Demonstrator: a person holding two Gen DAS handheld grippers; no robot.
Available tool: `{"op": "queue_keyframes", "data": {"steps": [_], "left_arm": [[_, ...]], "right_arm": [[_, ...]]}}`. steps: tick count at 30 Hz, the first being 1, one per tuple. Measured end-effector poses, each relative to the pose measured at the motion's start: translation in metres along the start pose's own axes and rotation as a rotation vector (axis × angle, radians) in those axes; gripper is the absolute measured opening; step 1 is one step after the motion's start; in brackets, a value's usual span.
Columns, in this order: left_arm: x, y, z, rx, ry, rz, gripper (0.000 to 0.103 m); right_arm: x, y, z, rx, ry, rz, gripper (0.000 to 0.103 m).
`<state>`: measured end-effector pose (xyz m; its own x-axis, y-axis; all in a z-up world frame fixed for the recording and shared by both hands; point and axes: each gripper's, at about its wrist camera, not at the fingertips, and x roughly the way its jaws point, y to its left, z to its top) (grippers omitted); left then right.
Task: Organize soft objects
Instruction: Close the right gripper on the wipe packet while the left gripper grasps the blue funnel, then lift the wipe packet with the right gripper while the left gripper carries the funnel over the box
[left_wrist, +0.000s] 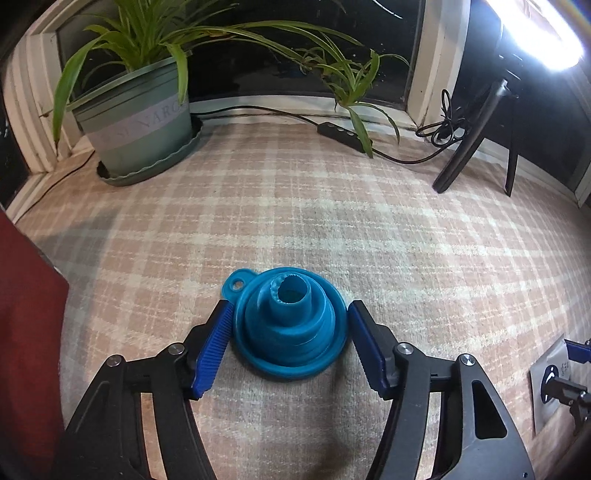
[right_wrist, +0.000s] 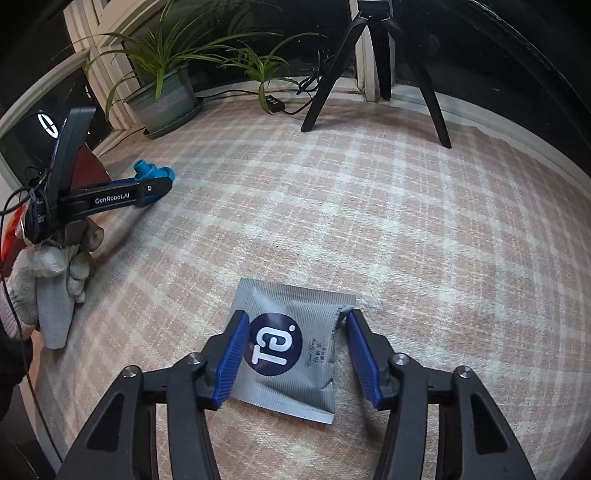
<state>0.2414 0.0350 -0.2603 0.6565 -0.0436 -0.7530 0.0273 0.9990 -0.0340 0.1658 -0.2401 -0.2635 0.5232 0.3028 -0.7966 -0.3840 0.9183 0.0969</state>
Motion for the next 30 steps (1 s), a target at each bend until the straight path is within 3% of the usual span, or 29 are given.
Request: {"op": "queue_keyframes", "data": {"steps": [6,17,30], "left_arm": [[0.0,-0.004,0.0,0.016,-0.014,0.005,0.058],[-0.003,-0.004,-0.003,0.014,-0.034,-0.008,0.053],[-0.013,0.001,-0.01,-0.029,-0.052,-0.025,0.049]], "right_arm": [[-0.002,0.0,-0.003,-0.006,-0.011,-0.008,0.04],[-0.003,-0.002,-0.005,0.002,-0.023,0.007,0.017],[-0.017,0.0,-0.005,0.037,-0.052,0.048,0.009]]}}
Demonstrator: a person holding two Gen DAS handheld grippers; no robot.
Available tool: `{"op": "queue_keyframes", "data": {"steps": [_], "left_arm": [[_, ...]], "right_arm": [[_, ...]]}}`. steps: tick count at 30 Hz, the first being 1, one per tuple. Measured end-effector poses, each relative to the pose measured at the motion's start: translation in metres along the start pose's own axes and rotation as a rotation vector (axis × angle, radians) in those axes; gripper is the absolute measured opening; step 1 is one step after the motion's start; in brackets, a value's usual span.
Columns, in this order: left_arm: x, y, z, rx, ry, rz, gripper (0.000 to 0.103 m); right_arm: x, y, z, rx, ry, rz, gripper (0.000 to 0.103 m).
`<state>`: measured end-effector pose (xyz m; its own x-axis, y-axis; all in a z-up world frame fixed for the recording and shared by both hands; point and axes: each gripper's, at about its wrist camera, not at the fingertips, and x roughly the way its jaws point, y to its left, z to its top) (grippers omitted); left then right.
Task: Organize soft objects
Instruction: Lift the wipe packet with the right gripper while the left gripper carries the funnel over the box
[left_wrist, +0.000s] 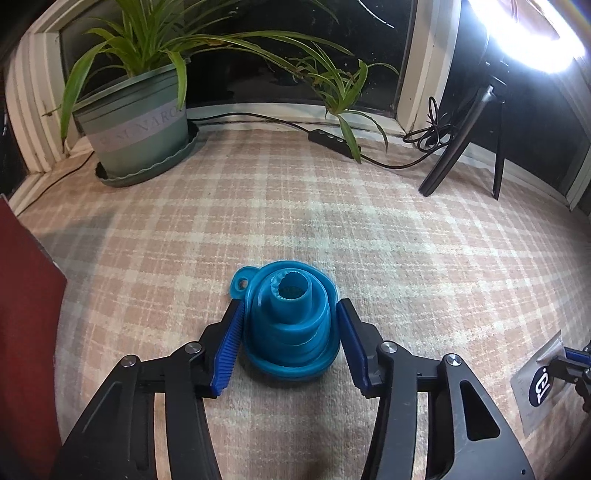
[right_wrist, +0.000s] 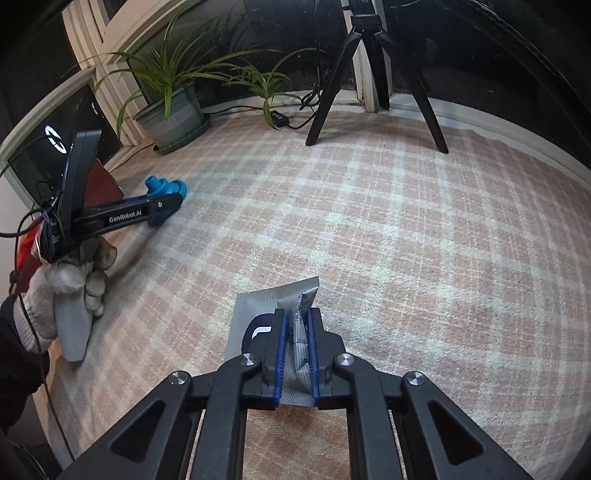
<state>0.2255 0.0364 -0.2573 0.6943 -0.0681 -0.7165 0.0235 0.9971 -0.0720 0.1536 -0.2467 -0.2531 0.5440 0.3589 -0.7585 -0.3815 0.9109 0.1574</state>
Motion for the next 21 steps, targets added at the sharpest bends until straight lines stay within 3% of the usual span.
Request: {"op": "queue_keyframes", "data": {"steps": [21], "left_arm": [[-0.058,-0.002,-0.005,0.0,-0.076,-0.037,0.049]], "right_arm": [[-0.04,0.016,0.018,-0.032,-0.092,-0.005,0.007]]}}
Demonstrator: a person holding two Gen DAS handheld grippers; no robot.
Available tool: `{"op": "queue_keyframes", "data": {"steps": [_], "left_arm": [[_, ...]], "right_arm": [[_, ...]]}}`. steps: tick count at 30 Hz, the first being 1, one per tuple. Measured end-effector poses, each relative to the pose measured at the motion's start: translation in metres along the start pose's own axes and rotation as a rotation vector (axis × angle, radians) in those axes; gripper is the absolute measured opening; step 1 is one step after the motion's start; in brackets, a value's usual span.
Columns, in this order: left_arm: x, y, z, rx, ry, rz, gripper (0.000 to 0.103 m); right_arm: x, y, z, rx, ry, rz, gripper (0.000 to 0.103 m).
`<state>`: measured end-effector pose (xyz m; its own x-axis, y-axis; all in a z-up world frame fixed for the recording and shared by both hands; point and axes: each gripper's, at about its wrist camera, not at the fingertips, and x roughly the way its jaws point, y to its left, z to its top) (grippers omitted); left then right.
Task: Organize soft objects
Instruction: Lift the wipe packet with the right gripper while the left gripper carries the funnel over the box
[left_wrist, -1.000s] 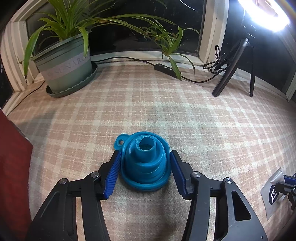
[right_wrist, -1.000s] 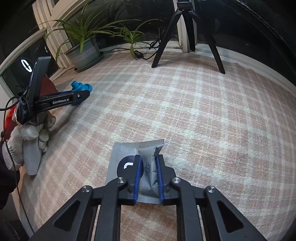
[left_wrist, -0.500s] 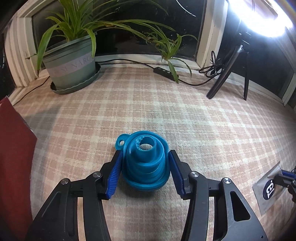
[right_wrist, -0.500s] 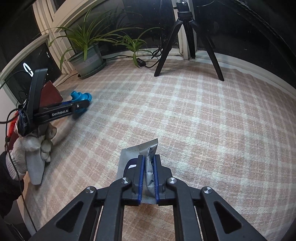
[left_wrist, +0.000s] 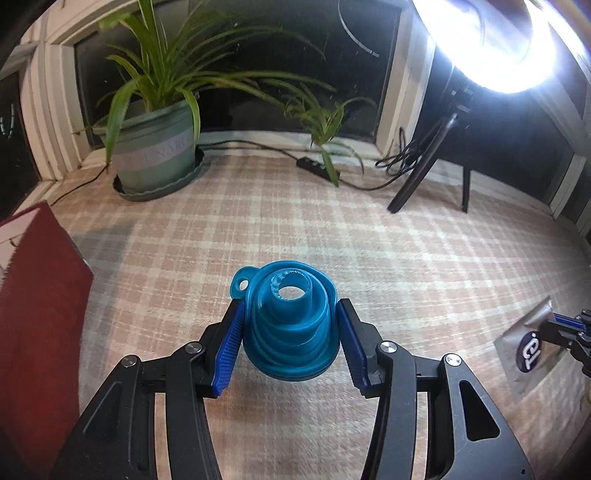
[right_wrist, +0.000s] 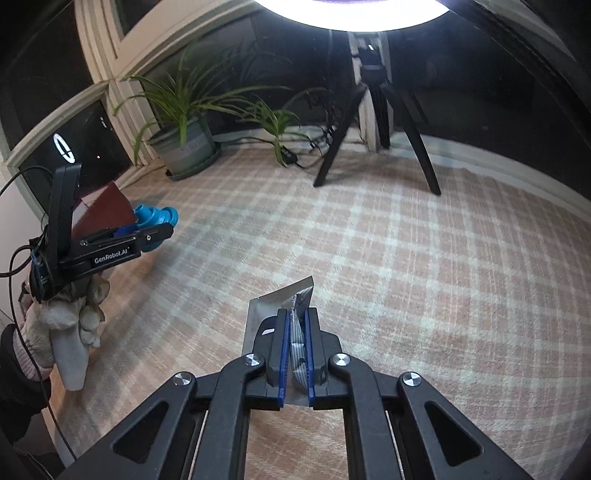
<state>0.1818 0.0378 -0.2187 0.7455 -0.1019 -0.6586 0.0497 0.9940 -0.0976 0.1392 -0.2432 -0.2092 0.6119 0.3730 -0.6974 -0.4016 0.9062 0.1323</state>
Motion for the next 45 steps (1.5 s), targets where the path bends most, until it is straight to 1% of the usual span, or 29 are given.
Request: {"op": "queue_keyframes", "data": {"steps": [3,8,11,14,22,26,31,35,40,45], "left_arm": [[-0.02,0.001,0.001,0.004,-0.029,-0.007,0.049],[-0.055,0.009,0.003,-0.019,-0.068,-0.018,0.049],[-0.079,0.016,0.003,-0.025,-0.094,-0.006,0.049],[-0.103,0.028,0.001,-0.055,-0.116,0.003,0.049],[-0.157,0.068,-0.018,-0.13,-0.149,0.09,0.049],[-0.181,0.092,-0.039,-0.182,-0.155,0.148,0.049],[-0.206,0.122,-0.07,-0.249,-0.143,0.237,0.049],[-0.221,0.145,-0.09,-0.305,-0.136,0.287,0.049],[-0.233,0.164,-0.099,-0.354,-0.155,0.322,0.049],[-0.231,0.176,-0.089,-0.351,-0.17,0.341,0.049]], "right_arm": [[-0.008,0.009,0.006,-0.022,-0.024,0.011,0.007],[-0.021,0.031,0.018,-0.075,-0.06,0.043,0.007],[-0.026,0.048,0.029,-0.112,-0.086,0.073,0.007],[-0.03,0.067,0.042,-0.15,-0.112,0.106,0.007],[-0.03,0.129,0.073,-0.259,-0.15,0.218,0.007],[-0.021,0.166,0.088,-0.304,-0.149,0.295,0.007],[-0.01,0.223,0.106,-0.366,-0.148,0.388,0.007],[0.002,0.257,0.121,-0.382,-0.13,0.451,0.007],[0.024,0.299,0.134,-0.402,-0.088,0.509,0.007],[0.055,0.332,0.137,-0.414,-0.031,0.523,0.007]]}}
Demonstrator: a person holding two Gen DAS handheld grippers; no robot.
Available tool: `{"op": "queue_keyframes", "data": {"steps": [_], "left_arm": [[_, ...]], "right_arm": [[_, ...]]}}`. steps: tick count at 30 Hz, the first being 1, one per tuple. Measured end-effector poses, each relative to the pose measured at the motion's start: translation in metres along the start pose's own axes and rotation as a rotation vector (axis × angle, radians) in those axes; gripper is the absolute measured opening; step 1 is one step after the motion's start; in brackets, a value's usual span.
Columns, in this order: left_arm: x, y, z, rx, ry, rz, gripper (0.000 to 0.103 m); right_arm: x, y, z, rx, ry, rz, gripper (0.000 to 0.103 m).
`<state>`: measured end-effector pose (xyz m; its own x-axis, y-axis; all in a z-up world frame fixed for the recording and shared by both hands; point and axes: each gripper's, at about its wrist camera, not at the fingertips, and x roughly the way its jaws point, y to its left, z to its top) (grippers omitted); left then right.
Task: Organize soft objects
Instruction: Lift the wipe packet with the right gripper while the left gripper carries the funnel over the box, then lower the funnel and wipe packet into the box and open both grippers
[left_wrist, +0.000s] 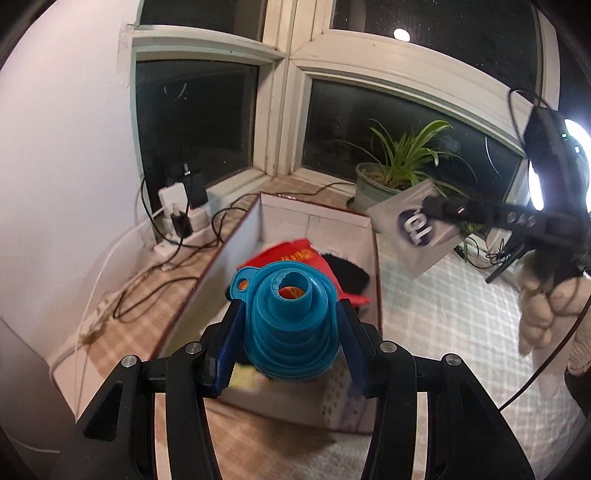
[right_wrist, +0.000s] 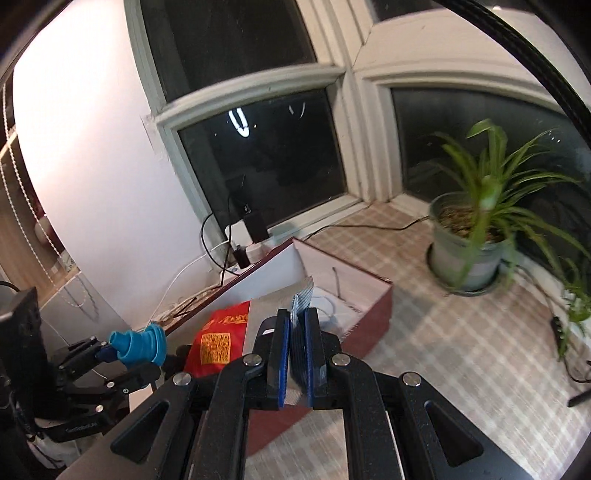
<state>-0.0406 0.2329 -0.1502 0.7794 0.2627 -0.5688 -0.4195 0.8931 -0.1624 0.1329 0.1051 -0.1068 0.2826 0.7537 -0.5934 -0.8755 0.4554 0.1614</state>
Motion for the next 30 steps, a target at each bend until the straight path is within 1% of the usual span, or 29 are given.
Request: {"op": "queue_keyframes", "data": {"steps": [6,10,12,13,14,16,18,19,20,21,22,25,30], "left_arm": [[0.02,0.006,0.021,-0.003,-0.011,0.014,0.049],[0.037,0.01,0.03,-0.009,0.0,0.014,0.051],[0.045,0.012,0.033,-0.007,0.014,0.009,0.054],[0.049,0.013,0.034,-0.005,0.019,0.009,0.055],[0.051,0.014,0.034,-0.003,0.021,0.013,0.058],[0.054,0.015,0.035,0.003,0.026,0.02,0.06],[0.055,0.015,0.034,0.008,0.03,0.02,0.065],[0.056,0.015,0.034,0.008,0.033,0.021,0.069],[0.056,0.015,0.034,0.006,0.035,0.025,0.075],[0.056,0.015,0.034,0.006,0.034,0.026,0.077],[0.056,0.015,0.035,0.005,0.031,0.028,0.077],[0.056,0.017,0.037,-0.006,0.033,0.04,0.079],[0.05,0.019,0.037,-0.024,0.025,0.033,0.079]], "right_arm": [[0.041,0.002,0.006,0.013,0.062,0.017,0.007],[0.057,0.004,0.01,0.01,0.082,0.023,0.007],[0.064,0.005,0.013,0.009,0.093,0.032,0.008],[0.066,0.005,0.013,0.009,0.095,0.033,0.01],[0.068,0.005,0.015,0.008,0.097,0.03,0.011],[0.07,0.003,0.017,0.008,0.098,0.027,0.012],[0.071,0.001,0.019,0.011,0.1,0.028,0.026],[0.07,0.001,0.02,0.011,0.094,0.026,0.041],[0.069,0.0,0.021,0.01,0.085,0.025,0.055],[0.067,0.0,0.022,0.011,0.072,0.02,0.059],[0.067,-0.001,0.024,0.014,0.064,0.02,0.061],[0.064,-0.006,0.026,0.037,0.06,0.029,0.061],[0.057,-0.013,0.025,0.048,0.051,0.024,0.061]]}}
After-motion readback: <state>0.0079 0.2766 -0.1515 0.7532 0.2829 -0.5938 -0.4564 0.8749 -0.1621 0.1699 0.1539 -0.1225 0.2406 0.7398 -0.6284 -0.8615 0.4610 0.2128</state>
